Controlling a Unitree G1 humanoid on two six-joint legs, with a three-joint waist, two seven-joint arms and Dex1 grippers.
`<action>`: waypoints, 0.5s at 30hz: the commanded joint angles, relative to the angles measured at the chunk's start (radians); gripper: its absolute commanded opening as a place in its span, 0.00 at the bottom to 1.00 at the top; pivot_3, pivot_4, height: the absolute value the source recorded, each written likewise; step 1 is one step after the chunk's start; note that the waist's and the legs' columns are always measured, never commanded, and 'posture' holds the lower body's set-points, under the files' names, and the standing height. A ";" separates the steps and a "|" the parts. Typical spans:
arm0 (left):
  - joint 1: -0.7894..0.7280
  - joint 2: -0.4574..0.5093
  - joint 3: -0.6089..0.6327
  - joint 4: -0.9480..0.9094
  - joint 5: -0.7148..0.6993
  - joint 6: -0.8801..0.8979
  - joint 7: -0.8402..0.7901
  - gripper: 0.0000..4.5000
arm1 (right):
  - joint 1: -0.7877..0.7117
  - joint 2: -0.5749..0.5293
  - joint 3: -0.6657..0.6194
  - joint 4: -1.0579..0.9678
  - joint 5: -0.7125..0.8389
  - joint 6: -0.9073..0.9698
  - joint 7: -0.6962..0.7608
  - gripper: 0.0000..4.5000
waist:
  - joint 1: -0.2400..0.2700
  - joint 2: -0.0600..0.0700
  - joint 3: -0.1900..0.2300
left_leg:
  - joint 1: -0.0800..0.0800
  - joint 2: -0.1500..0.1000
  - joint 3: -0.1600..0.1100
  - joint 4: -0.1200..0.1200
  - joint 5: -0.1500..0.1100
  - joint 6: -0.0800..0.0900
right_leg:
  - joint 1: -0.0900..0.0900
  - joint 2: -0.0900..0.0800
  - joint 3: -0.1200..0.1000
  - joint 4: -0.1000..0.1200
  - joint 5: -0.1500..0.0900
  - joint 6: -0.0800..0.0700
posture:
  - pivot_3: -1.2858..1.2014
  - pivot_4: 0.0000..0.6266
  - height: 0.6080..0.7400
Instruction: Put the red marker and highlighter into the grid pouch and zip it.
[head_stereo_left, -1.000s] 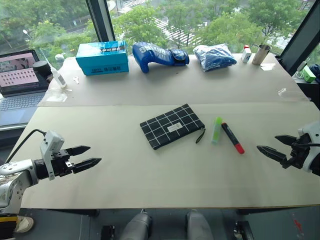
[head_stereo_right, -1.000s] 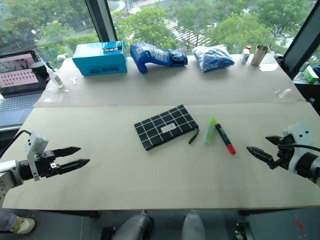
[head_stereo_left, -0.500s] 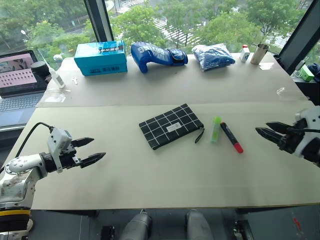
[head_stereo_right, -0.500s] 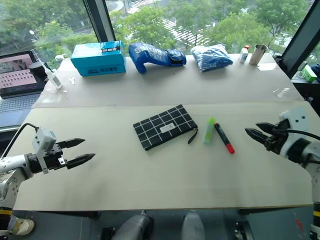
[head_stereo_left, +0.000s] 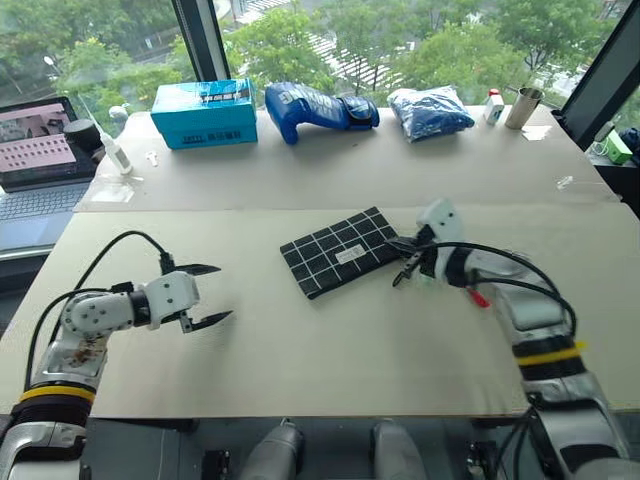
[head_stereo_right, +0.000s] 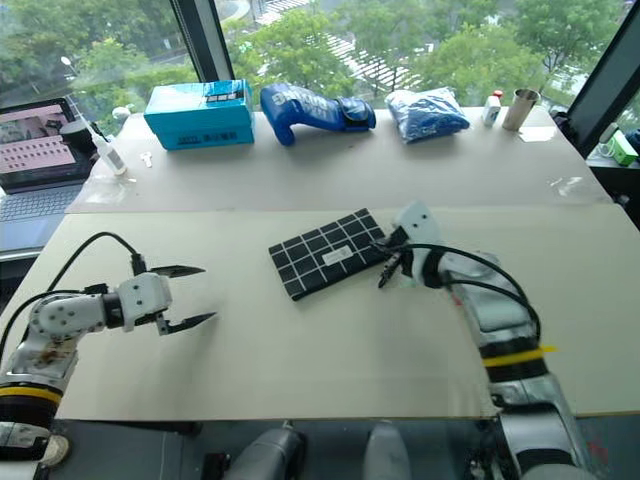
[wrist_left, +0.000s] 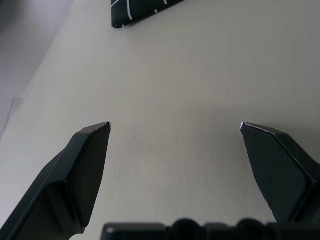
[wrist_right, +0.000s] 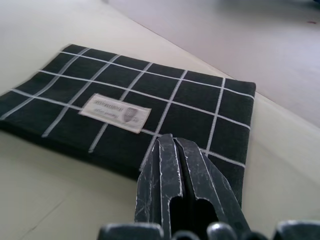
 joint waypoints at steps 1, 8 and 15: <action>-0.059 -0.017 -0.027 -0.007 0.024 -0.058 0.029 1.00 | -0.075 0.019 0.060 0.084 -0.119 -0.079 -0.046 0.00 | -0.003 0.000 0.000 | -0.001 0.000 0.000 0.001 0.000 0.000 | 0.000 0.000 0.000 0.001 0.000 0.000 | 0.52 0.24 1.00; -0.144 -0.062 -0.149 0.021 0.130 -0.128 0.048 1.00 | -0.081 -0.023 0.246 0.170 -0.349 -0.196 -0.018 0.00 | -0.014 -0.002 -0.002 | -0.001 -0.001 0.000 0.003 0.000 0.000 | 0.000 0.000 0.000 0.003 0.000 0.000 | 0.52 0.24 1.00; -0.281 -0.110 -0.249 0.186 0.307 -0.260 0.191 1.00 | -0.096 0.004 0.229 0.164 -0.367 -0.221 -0.001 0.00 | -0.013 -0.004 -0.003 | 0.003 -0.002 0.000 0.004 0.000 0.000 | 0.004 0.000 -0.001 0.002 0.000 0.000 | 0.52 0.24 1.00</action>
